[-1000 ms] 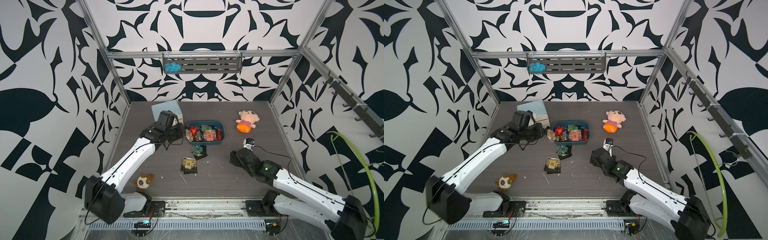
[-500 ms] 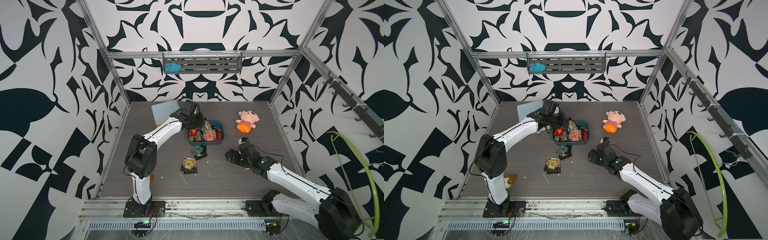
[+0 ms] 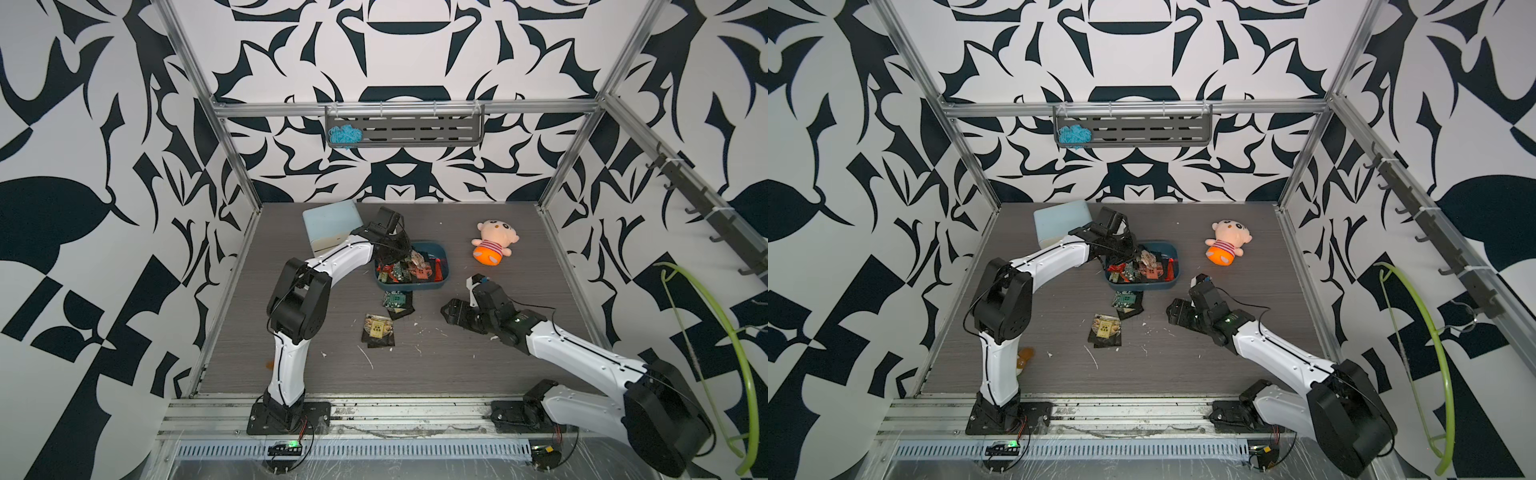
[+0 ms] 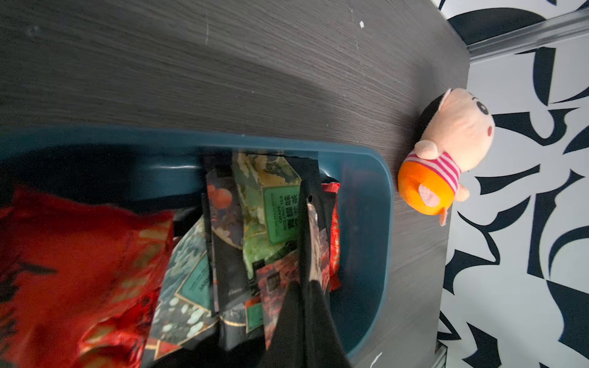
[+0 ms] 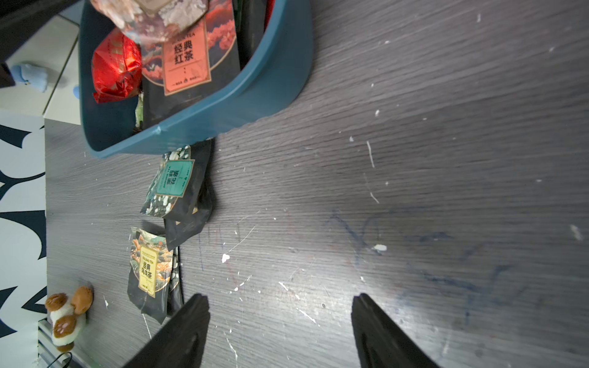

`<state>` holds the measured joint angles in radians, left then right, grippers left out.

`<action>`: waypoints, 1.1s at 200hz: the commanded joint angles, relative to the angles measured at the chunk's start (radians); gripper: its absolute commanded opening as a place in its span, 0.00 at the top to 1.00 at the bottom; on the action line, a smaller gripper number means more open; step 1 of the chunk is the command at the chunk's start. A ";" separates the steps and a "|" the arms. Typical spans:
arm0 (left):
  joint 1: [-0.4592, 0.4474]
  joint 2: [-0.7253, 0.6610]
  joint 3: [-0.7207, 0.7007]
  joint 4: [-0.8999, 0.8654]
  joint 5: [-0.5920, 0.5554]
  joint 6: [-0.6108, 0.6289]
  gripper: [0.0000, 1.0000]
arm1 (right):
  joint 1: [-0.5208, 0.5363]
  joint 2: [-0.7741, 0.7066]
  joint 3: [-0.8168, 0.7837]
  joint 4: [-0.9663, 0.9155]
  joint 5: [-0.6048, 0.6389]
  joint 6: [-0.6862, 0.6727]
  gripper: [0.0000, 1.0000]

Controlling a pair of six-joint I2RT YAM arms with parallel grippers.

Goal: Put the tea bags into the storage box
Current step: Place the tea bag in the storage box, then pick up the tea bag from the center of the board.

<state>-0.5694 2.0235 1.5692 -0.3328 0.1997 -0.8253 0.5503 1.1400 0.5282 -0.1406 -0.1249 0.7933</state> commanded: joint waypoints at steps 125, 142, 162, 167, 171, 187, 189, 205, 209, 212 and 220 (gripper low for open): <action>-0.027 -0.655 -0.455 -0.197 -0.207 0.082 0.37 | 0.101 -0.178 0.111 -0.143 -0.016 -0.014 0.29; -0.039 -0.728 -0.518 -0.228 -0.187 0.076 0.37 | 0.174 -0.157 0.120 -0.120 0.022 0.005 0.30; -0.060 -0.815 -0.601 -0.249 -0.172 0.070 0.37 | 0.270 -0.097 0.138 -0.080 0.068 0.025 0.34; -0.064 -0.832 -0.621 -0.254 -0.173 0.065 0.38 | 0.290 -0.078 0.148 -0.071 0.075 0.029 0.36; -0.065 -0.843 -0.638 -0.258 -0.171 0.060 0.39 | 0.307 -0.058 0.154 -0.065 0.080 0.031 0.37; -0.068 -0.884 -0.709 -0.248 -0.143 0.042 0.43 | 0.368 0.019 0.185 -0.037 0.089 0.037 0.44; -0.069 -0.888 -0.719 -0.244 -0.137 0.042 0.43 | 0.374 0.029 0.190 -0.035 0.091 0.039 0.45; -0.079 -0.916 -0.779 -0.232 -0.120 0.028 0.44 | 0.423 0.102 0.218 -0.019 0.108 0.047 0.49; -0.082 -0.922 -0.794 -0.229 -0.117 0.023 0.44 | 0.433 0.119 0.222 -0.010 0.108 0.050 0.50; -0.083 -0.926 -0.804 -0.226 -0.117 0.018 0.45 | 0.439 0.132 0.225 -0.002 0.107 0.051 0.50; -0.091 -0.933 -0.834 -0.207 -0.111 0.010 0.45 | 0.453 0.165 0.234 0.015 0.105 0.057 0.50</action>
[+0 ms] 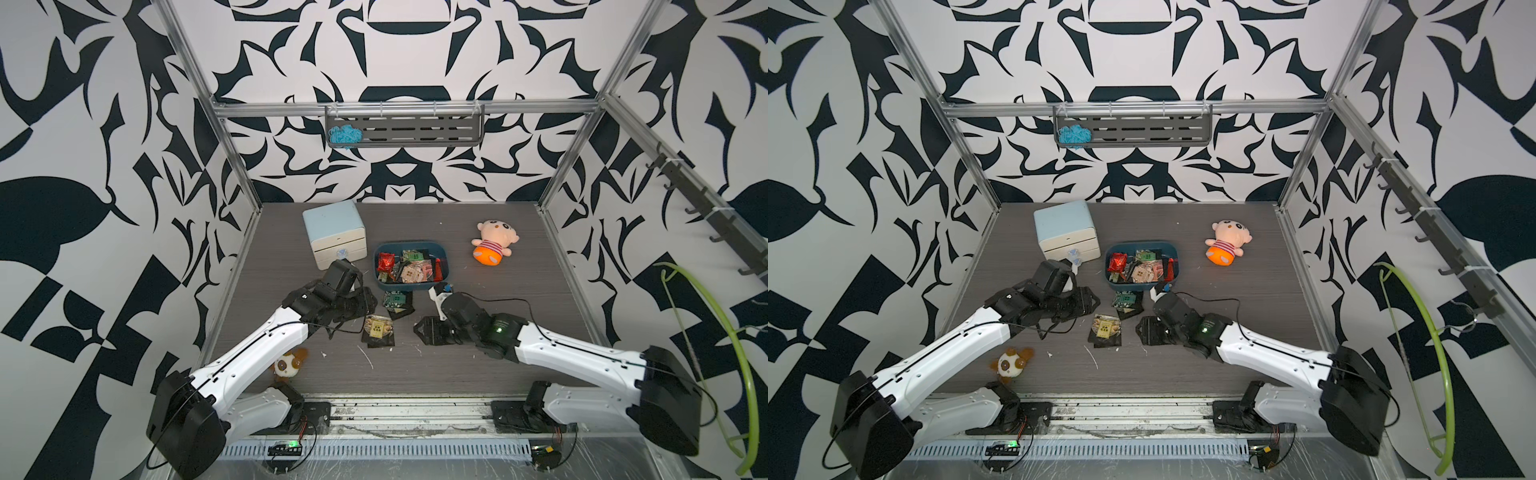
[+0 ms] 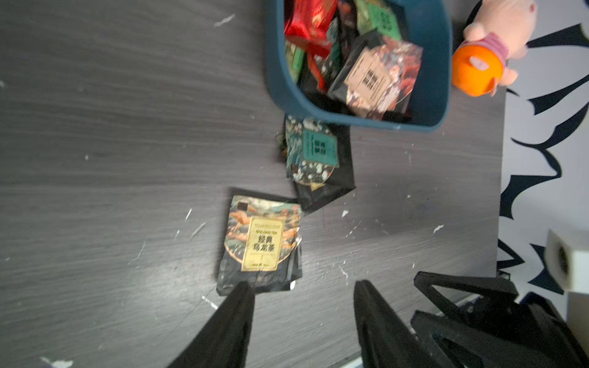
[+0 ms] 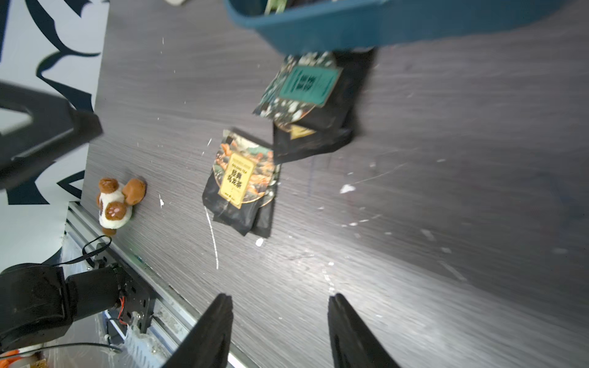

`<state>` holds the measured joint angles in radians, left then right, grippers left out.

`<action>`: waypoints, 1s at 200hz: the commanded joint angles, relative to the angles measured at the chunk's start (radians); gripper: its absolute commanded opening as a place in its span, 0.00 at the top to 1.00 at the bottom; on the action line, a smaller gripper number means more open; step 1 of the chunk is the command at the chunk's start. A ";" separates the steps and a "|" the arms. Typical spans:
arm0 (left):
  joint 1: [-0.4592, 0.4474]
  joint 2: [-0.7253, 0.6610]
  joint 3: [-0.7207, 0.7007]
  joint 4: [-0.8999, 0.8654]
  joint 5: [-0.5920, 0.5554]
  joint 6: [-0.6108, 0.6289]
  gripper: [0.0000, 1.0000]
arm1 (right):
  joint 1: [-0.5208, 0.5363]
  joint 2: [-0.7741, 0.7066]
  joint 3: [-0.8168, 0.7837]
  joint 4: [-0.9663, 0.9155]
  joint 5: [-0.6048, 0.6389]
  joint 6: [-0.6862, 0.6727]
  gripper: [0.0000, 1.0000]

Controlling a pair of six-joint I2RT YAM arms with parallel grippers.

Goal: Put the tea bags into the storage box
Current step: Pick up the tea bag from the center of the board.

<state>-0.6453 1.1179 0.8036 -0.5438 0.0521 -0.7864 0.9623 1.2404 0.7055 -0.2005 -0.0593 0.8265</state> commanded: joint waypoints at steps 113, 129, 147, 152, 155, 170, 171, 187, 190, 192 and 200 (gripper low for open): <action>-0.041 -0.008 -0.264 0.176 0.016 -0.122 0.51 | 0.069 0.395 0.225 0.162 0.019 0.071 0.80; -0.041 0.004 -0.286 0.223 0.039 -0.137 0.51 | 0.067 0.423 0.253 0.161 0.028 0.074 0.81; -0.041 0.017 -0.300 0.243 0.038 -0.147 0.51 | 0.061 0.451 0.277 0.158 0.029 0.072 0.81; -0.040 0.019 -0.300 0.243 0.036 -0.149 0.51 | 0.059 0.462 0.285 0.156 0.026 0.072 0.81; -0.041 0.020 -0.301 0.244 0.035 -0.149 0.51 | 0.058 0.467 0.290 0.153 0.024 0.072 0.81; -0.040 0.024 -0.305 0.250 0.029 -0.150 0.50 | 0.049 0.495 0.309 0.134 0.023 0.071 0.83; -0.040 0.025 -0.305 0.250 0.028 -0.151 0.50 | 0.048 0.497 0.309 0.133 0.023 0.071 0.83; -0.041 0.035 -0.304 0.256 0.025 -0.151 0.50 | 0.036 0.518 0.305 0.132 0.032 0.081 0.84; -0.041 0.039 -0.303 0.259 0.027 -0.151 0.50 | 0.033 0.520 0.303 0.133 0.032 0.084 0.84; -0.041 0.042 -0.303 0.262 0.027 -0.151 0.50 | 0.031 0.522 0.300 0.134 0.032 0.085 0.85; -0.041 0.054 -0.302 0.268 0.031 -0.150 0.50 | 0.026 0.527 0.294 0.137 0.032 0.090 0.86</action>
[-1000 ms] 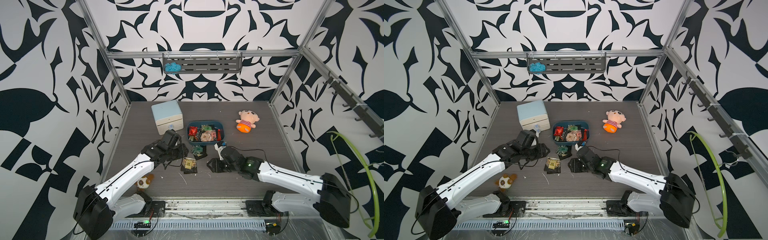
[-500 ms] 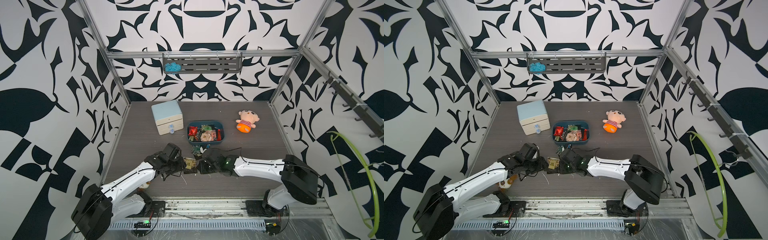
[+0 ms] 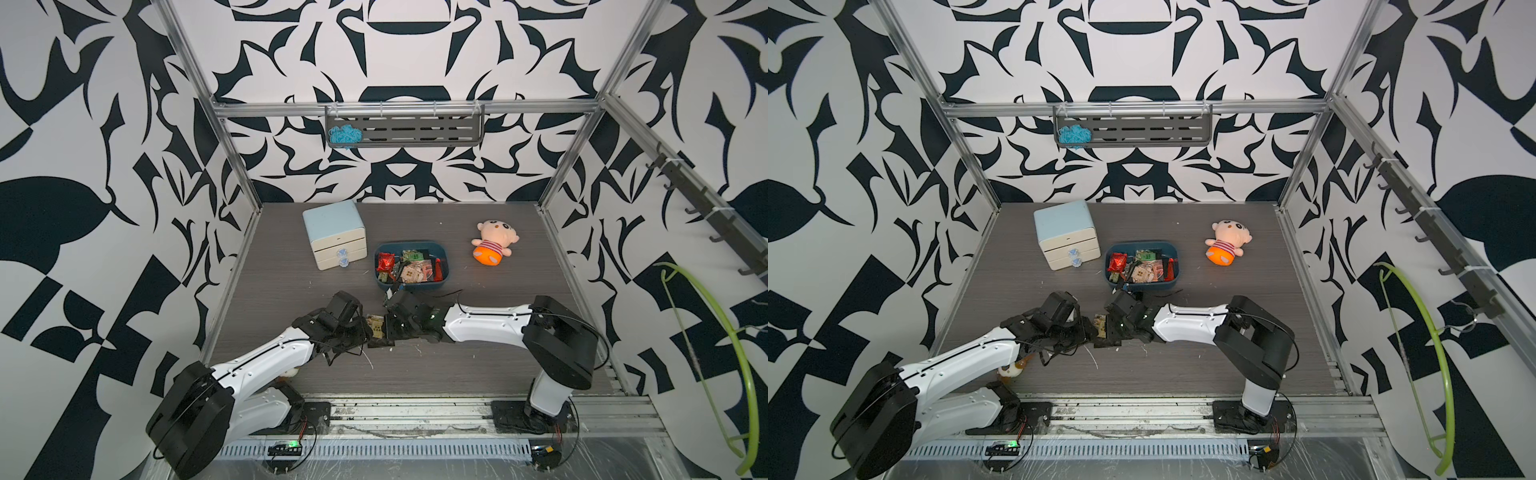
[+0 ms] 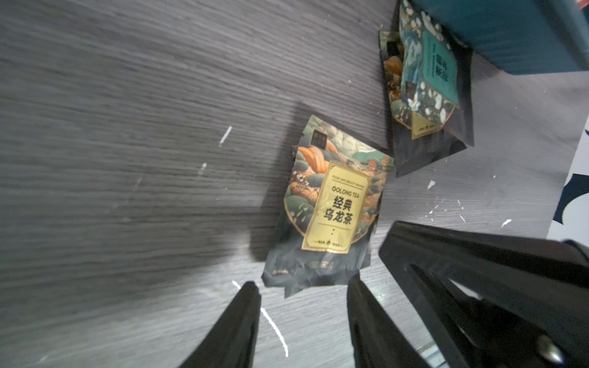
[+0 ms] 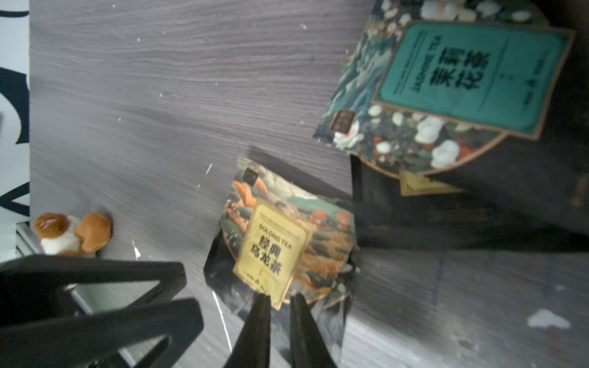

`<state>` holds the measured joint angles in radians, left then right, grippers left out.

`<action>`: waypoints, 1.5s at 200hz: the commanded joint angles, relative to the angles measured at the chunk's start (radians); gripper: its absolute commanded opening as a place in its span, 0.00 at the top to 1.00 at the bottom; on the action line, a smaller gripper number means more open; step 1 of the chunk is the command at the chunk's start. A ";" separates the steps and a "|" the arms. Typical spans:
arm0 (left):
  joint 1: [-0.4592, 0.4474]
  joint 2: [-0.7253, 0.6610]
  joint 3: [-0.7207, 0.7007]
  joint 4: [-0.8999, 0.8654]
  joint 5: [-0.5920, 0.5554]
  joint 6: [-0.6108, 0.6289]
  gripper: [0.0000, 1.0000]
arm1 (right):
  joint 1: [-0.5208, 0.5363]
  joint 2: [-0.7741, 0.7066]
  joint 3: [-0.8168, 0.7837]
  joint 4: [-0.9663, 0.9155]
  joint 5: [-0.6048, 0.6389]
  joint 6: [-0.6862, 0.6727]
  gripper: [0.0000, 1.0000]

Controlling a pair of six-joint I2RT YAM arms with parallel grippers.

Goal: Put the tea bags into the storage box
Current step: Pick up the tea bag from the center of the board.

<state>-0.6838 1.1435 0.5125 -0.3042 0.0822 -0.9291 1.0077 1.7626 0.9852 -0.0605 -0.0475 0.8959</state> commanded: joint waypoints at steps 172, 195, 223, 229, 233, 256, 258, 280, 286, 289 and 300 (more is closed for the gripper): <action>-0.002 0.094 0.101 0.029 0.050 0.000 0.62 | -0.029 0.045 0.006 -0.016 0.016 0.016 0.88; -0.002 0.106 0.100 0.037 0.046 -0.005 0.65 | -0.027 0.040 0.003 -0.016 0.017 0.015 0.87; -0.005 0.155 0.102 0.074 0.070 -0.019 0.71 | -0.027 0.027 -0.005 -0.010 0.016 0.015 0.87; -0.008 0.168 0.105 0.076 0.071 -0.019 0.73 | -0.027 0.023 -0.009 -0.007 0.016 0.015 0.88; -0.008 0.174 0.108 0.077 0.071 -0.018 0.73 | -0.027 0.021 -0.011 -0.005 0.016 0.015 0.87; -0.014 0.202 0.125 0.070 0.076 -0.016 0.81 | -0.027 -0.002 -0.029 0.008 0.017 0.015 0.87; -0.015 0.204 0.125 0.070 0.077 -0.016 0.82 | -0.028 -0.004 -0.031 0.009 0.017 0.016 0.86; -0.016 0.190 0.129 0.047 0.077 -0.016 0.93 | -0.028 -0.036 -0.045 0.007 0.031 0.015 0.82; -0.016 0.178 0.129 0.032 0.072 -0.014 0.95 | -0.029 -0.048 -0.049 -0.002 0.042 0.012 0.80; -0.016 0.174 0.131 0.021 0.070 -0.012 0.96 | -0.029 -0.053 -0.052 -0.008 0.047 0.011 0.80; -0.016 0.143 0.138 -0.019 0.056 -0.005 0.99 | -0.030 -0.082 -0.058 -0.031 0.071 0.002 0.77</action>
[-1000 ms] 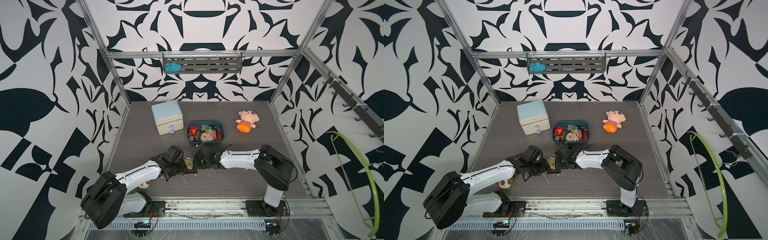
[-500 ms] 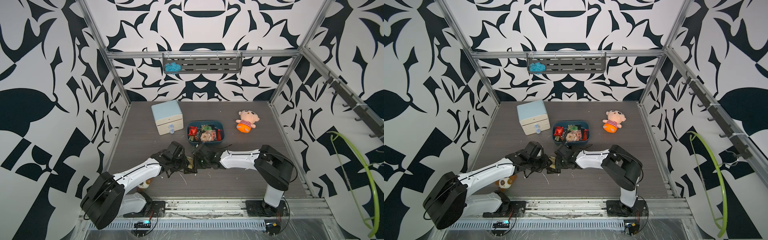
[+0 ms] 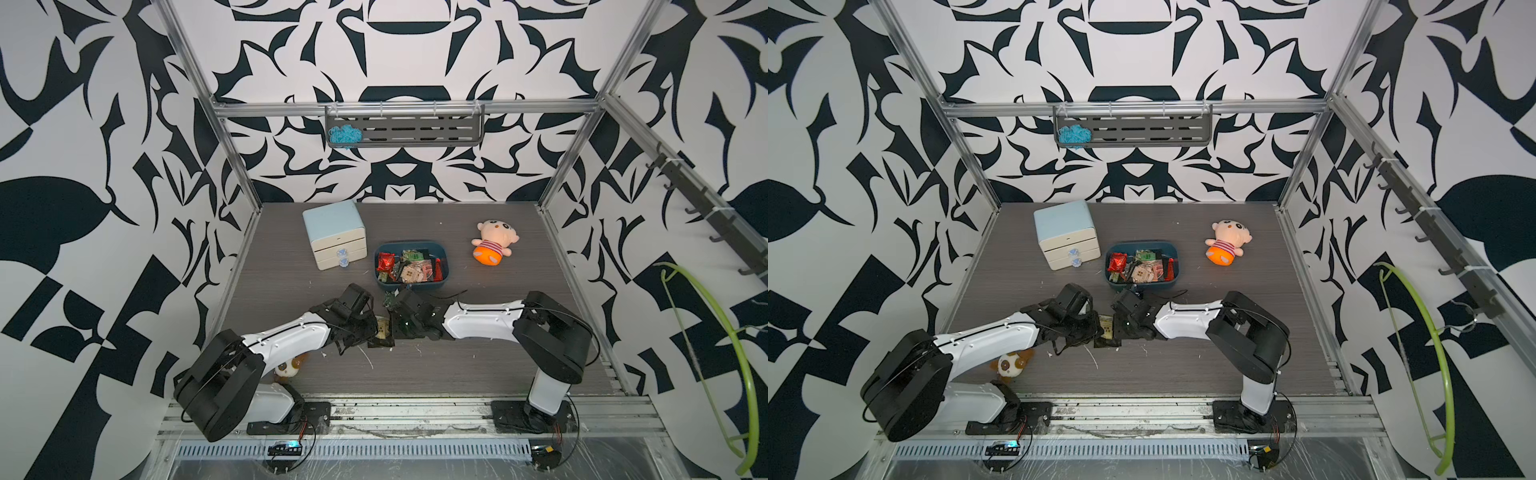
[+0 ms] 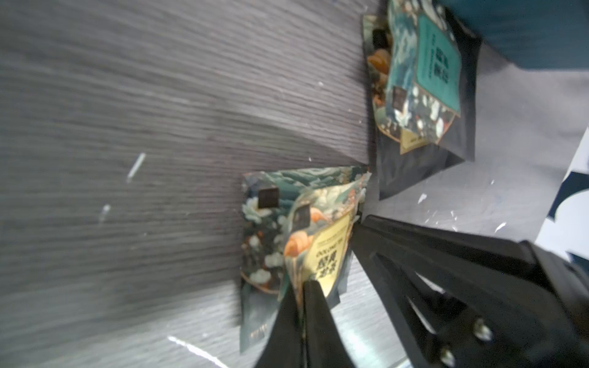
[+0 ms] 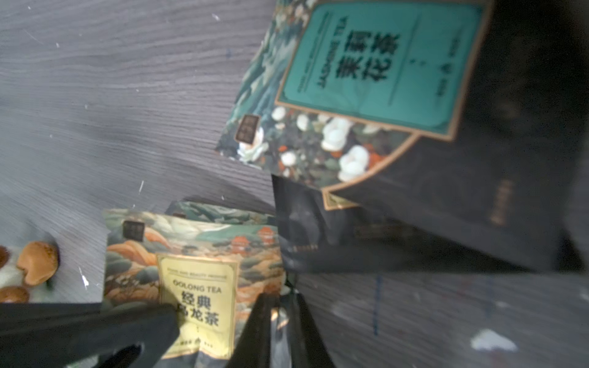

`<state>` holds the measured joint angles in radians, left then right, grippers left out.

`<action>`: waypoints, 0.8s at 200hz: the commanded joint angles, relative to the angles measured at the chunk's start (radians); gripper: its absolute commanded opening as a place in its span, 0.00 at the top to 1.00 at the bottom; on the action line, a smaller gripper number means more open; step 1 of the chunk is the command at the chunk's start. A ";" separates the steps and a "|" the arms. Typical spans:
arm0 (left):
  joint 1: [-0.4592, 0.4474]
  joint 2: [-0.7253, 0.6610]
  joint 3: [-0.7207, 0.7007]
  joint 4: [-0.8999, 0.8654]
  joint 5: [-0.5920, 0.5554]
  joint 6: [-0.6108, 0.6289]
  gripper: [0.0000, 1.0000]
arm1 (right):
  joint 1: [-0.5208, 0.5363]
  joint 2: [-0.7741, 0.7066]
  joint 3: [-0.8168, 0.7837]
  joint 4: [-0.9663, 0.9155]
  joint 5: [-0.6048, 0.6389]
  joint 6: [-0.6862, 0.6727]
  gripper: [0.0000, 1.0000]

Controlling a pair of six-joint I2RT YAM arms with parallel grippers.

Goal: Put the tea bags into the storage box
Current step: Pick up the tea bag from the center of the board.

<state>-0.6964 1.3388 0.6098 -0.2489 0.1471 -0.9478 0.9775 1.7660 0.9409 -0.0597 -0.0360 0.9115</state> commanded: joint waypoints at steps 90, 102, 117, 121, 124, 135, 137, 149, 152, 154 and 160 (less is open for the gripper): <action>0.005 -0.196 0.373 -0.616 -0.297 0.163 1.00 | -0.099 -0.469 -0.185 -0.273 0.331 -0.087 0.41; 0.004 -0.155 0.444 -0.623 -0.305 0.188 1.00 | -0.123 -0.532 -0.221 -0.289 0.339 -0.090 0.30; 0.004 -0.093 0.522 -0.599 -0.292 0.211 1.00 | -0.150 -0.613 -0.258 -0.302 0.341 -0.104 0.13; 0.004 -0.078 0.542 -0.588 -0.286 0.214 1.00 | -0.155 -0.632 -0.266 -0.309 0.342 -0.111 0.08; 0.005 -0.056 0.557 -0.578 -0.283 0.216 1.00 | -0.160 -0.644 -0.271 -0.314 0.341 -0.116 0.03; 0.006 0.021 0.618 -0.534 -0.265 0.215 1.00 | -0.177 -0.685 -0.279 -0.343 0.353 -0.134 0.01; 0.006 0.034 0.630 -0.527 -0.260 0.215 1.00 | -0.179 -0.691 -0.280 -0.349 0.355 -0.136 0.01; 0.006 0.117 0.709 -0.494 -0.215 0.218 1.00 | -0.194 -0.715 -0.276 -0.384 0.364 -0.162 0.01; 0.006 0.142 0.729 -0.488 -0.207 0.220 1.00 | -0.197 -0.718 -0.272 -0.394 0.367 -0.168 0.01; 0.006 0.154 0.745 -0.485 -0.200 0.221 1.00 | -0.199 -0.720 -0.269 -0.399 0.371 -0.171 0.01; 0.006 0.205 0.790 -0.482 -0.186 0.222 1.00 | -0.201 -0.724 -0.257 -0.427 0.387 -0.172 0.01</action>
<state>-0.6937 1.4010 1.2713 -0.7734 -0.0994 -0.7601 0.7929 1.0744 0.6601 -0.3988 0.2878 0.7879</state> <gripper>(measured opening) 0.044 0.989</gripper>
